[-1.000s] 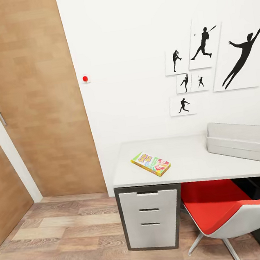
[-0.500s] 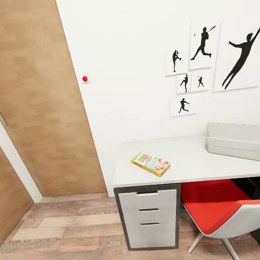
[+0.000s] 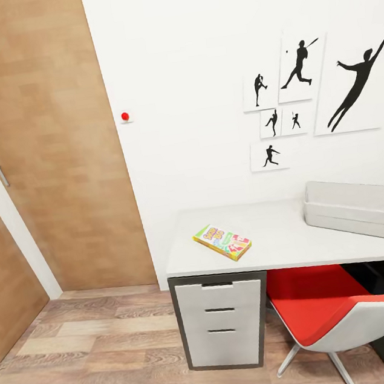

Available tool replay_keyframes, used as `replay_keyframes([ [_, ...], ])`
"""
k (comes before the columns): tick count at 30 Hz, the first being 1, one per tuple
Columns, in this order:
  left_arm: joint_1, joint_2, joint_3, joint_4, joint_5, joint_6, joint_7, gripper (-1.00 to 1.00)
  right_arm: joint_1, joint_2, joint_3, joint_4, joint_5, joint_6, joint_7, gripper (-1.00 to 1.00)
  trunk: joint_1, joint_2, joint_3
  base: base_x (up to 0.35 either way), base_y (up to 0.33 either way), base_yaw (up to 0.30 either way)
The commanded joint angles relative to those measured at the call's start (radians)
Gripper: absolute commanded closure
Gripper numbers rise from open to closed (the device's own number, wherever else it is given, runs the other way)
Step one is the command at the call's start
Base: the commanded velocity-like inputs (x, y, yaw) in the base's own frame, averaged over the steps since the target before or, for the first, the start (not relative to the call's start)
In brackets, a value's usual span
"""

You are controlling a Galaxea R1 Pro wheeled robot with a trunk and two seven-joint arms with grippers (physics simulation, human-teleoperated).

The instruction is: Put all the toys in the child's room - the three board games (two on the bed and one on the table), the two jigsaw puzzles on the table, and the tennis ball on the table - inside the toy box on the table in the child's room.

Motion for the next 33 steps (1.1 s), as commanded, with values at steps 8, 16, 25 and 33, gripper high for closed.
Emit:
replay_keyframes([
  [8,0.0,0.0,0.0,-0.001,0.0,-0.001,0.0,-1.0,0.0,0.0,0.001,0.0,0.0,0.0,0.0,-1.0,0.0,0.0,-0.001,0.0,0.0,-0.03],
  [16,-0.005,-0.001,0.0,-0.007,-0.002,-0.002,-0.001,-1.0,-0.029,-0.007,0.001,-0.005,0.0,0.002,0.001,-1.0,0.0,0.0,-0.001,0.0,0.0,-0.093],
  [25,-0.01,-0.001,0.0,-0.01,-0.003,-0.002,-0.001,-1.0,-0.053,-0.01,0.001,-0.009,0.0,0.003,0.0,-1.0,0.0,0.0,-0.001,0.0,0.0,-0.231],
  [33,-0.012,-0.001,0.0,-0.011,-0.004,-0.002,0.004,-1.0,-0.058,-0.011,0.001,-0.01,0.0,0.003,0.001,-1.0,0.0,0.0,-0.001,0.0,0.0,-0.271],
])
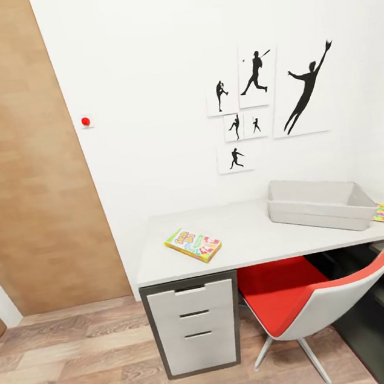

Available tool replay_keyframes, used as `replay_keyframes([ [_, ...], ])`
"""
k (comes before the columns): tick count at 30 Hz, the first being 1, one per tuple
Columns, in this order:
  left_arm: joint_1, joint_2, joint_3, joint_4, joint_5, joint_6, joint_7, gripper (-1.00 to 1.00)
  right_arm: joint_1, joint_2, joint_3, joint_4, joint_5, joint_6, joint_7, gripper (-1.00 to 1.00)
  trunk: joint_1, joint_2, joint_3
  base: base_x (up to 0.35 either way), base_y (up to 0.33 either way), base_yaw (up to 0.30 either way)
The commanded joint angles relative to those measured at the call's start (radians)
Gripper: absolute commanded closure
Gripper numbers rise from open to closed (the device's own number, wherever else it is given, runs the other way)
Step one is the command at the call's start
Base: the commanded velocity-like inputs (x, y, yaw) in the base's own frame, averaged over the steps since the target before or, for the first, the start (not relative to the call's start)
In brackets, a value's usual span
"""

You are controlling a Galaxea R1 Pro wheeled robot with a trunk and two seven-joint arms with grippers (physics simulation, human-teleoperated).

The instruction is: Put all the toys in the child's room - the three board games (two on the bed and one on the table), the two jigsaw puzzles on the table, and the tennis ball on the table - inside the toy box on the table in the child's room.

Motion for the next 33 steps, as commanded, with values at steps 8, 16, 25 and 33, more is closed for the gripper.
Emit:
replay_keyframes([
  [8,-0.001,-0.001,0.0,-0.001,0.0,-0.001,0.003,-1.0,-0.002,0.001,0.001,0.0,0.0,0.0,0.0,-1.0,0.0,-0.001,-0.001,0.0,0.0,-0.282],
  [16,-0.004,-0.002,0.001,-0.002,0.001,-0.002,0.004,-1.0,-0.003,0.001,0.001,0.001,0.0,-0.001,0.0,-1.0,0.0,-0.001,-0.001,0.0,0.0,-0.285],
  [25,-0.009,-0.002,0.001,-0.002,0.001,-0.002,0.004,-1.0,-0.003,0.0,0.001,0.0,0.0,-0.001,0.0,-1.0,0.0,-0.001,-0.001,0.0,0.0,-0.287],
  [33,-0.01,-0.002,0.002,-0.002,0.001,-0.002,0.004,-1.0,-0.003,0.0,0.001,0.0,0.0,-0.001,0.001,-1.0,0.0,-0.001,-0.001,0.0,0.0,-0.287],
])
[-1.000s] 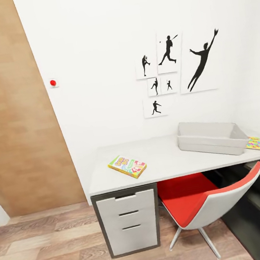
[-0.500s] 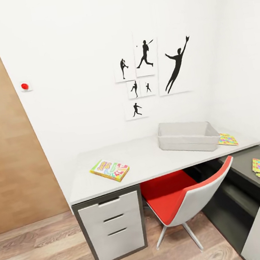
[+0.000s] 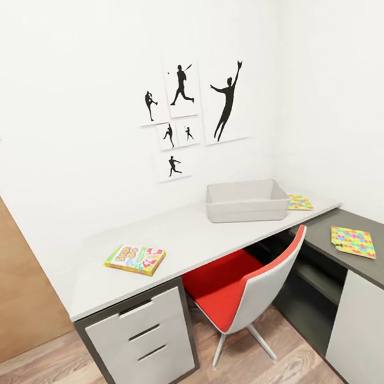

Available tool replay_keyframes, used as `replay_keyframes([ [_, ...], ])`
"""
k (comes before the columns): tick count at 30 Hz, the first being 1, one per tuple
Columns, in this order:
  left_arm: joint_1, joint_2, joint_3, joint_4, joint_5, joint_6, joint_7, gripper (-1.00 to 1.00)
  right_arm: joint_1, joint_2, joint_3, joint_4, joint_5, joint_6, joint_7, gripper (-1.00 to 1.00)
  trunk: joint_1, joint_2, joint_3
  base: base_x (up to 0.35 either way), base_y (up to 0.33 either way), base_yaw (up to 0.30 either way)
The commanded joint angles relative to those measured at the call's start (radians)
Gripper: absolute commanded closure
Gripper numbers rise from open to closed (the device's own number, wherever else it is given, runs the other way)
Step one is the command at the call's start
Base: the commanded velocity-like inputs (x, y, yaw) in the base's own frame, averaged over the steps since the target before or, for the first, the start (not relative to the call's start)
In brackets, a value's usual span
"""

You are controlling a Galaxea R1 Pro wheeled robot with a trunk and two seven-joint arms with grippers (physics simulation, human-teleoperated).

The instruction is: Put all the toys in the child's room - the three board games (two on the bed and one on the table), the two jigsaw puzzles on the table, and the tennis ball on the table - inside the toy box on the table in the child's room.

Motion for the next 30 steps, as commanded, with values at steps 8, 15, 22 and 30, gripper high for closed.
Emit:
replay_keyframes([
  [8,-0.002,0.0,0.0,-0.001,0.0,-0.001,0.001,-1.0,-0.001,0.0,0.001,0.001,0.0,0.0,-0.001,-1.0,0.0,-0.001,-0.001,0.0,0.0,-0.287],
  [15,-0.002,0.0,0.0,-0.001,0.001,-0.001,0.001,-1.0,-0.001,0.0,0.001,0.0,0.0,0.0,-0.001,-1.0,0.0,-0.001,-0.001,0.0,0.0,-0.287],
  [22,-0.002,0.0,0.0,-0.001,0.001,-0.001,0.001,-1.0,-0.001,0.0,0.001,0.0,0.0,0.0,-0.001,-1.0,0.0,-0.001,-0.001,0.0,0.0,-0.287],
  [30,-0.002,0.0,0.0,-0.001,0.001,-0.001,0.001,-1.0,-0.001,0.001,0.001,0.0,0.0,0.0,-0.001,-1.0,0.0,-0.001,-0.001,0.0,0.0,-0.287],
])
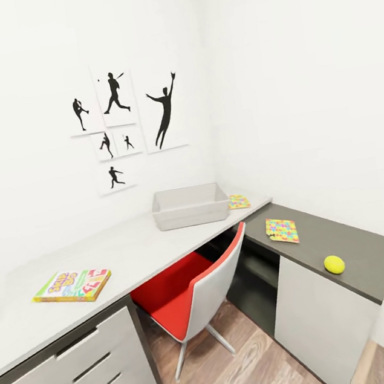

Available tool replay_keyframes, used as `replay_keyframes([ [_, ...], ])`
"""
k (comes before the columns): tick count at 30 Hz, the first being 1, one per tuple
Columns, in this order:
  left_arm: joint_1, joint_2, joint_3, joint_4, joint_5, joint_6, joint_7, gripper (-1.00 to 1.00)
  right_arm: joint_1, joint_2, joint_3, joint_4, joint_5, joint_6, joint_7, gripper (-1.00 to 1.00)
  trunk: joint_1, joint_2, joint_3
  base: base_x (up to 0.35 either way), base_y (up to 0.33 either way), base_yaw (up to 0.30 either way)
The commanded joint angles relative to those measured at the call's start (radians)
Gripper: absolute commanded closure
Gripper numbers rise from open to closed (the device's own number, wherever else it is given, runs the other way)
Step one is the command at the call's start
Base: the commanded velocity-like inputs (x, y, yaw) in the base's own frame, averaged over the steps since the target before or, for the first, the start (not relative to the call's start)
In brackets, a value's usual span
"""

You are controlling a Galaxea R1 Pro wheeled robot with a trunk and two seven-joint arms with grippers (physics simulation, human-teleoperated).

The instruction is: Put all the toys in the child's room - the three board games (two on the bed and one on the table), the two jigsaw puzzles on the table, and the tennis ball on the table - inside the toy box on the table in the child's room.

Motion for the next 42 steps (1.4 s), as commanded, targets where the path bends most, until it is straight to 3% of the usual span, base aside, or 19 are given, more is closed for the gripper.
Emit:
replay_keyframes([
  [1,0.0,0.0,0.0,0.0,0.0,-0.001,0.001,-1.0,-0.001,0.0,0.001,0.0,0.0,0.0,0.0,-1.0,0.0,0.0,-0.001,0.0,0.0,-0.287],
  [42,-0.001,0.001,0.0,0.0,-0.001,-0.001,-0.001,-1.0,-0.001,0.0,0.001,0.0,0.0,0.001,-0.002,-1.0,0.0,0.0,-0.001,0.0,0.0,-0.287],
])
